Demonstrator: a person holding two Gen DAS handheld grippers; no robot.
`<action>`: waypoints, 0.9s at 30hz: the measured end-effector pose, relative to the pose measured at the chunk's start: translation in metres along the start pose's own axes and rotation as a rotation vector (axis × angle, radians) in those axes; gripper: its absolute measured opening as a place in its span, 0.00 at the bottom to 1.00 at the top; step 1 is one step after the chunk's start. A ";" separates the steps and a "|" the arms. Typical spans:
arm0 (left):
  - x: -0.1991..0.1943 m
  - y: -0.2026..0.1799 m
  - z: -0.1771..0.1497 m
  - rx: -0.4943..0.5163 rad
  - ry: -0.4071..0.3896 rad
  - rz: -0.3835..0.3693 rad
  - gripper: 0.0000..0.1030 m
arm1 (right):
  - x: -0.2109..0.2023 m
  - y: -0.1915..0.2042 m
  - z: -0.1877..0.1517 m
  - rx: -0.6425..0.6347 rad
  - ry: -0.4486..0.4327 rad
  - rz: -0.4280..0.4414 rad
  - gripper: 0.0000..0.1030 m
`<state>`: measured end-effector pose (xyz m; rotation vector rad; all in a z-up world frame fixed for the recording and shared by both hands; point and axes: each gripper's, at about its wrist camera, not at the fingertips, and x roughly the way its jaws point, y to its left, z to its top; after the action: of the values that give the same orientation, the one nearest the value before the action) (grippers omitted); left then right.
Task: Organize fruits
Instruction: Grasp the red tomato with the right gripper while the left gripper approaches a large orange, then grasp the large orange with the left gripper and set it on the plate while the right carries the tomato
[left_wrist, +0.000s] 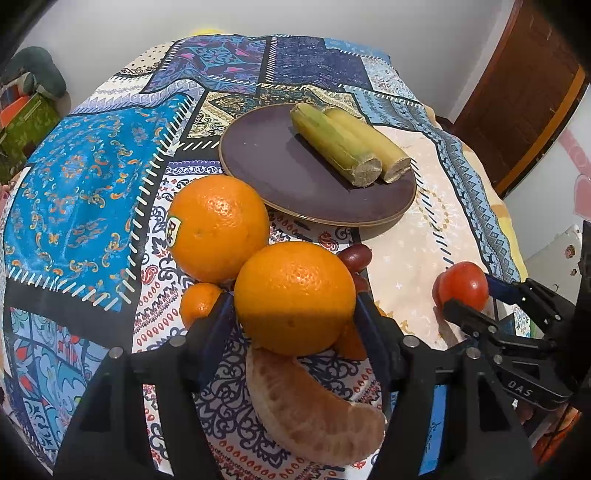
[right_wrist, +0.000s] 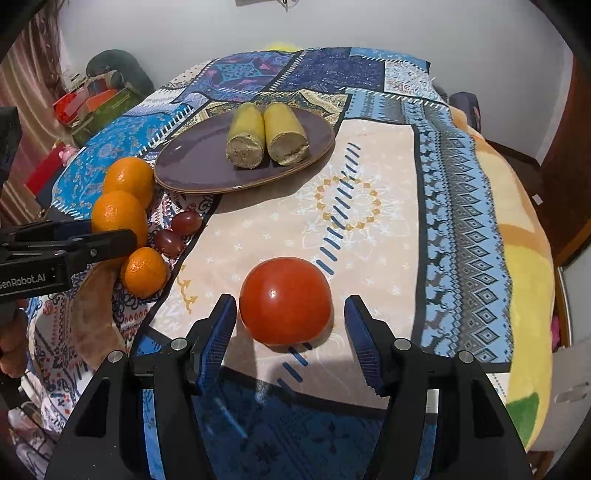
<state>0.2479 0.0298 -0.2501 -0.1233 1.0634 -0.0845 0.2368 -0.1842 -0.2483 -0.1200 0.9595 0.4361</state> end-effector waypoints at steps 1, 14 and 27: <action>0.000 0.000 0.000 -0.001 -0.002 0.000 0.63 | 0.001 0.000 0.000 0.001 0.004 0.001 0.49; -0.016 0.003 -0.005 -0.014 -0.029 -0.005 0.62 | -0.010 -0.007 0.001 0.033 -0.015 0.026 0.43; -0.065 0.009 0.012 -0.009 -0.142 -0.024 0.62 | -0.037 0.005 0.034 -0.002 -0.115 0.022 0.43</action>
<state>0.2268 0.0482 -0.1897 -0.1480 0.9207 -0.0920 0.2421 -0.1813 -0.1985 -0.0852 0.8483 0.4599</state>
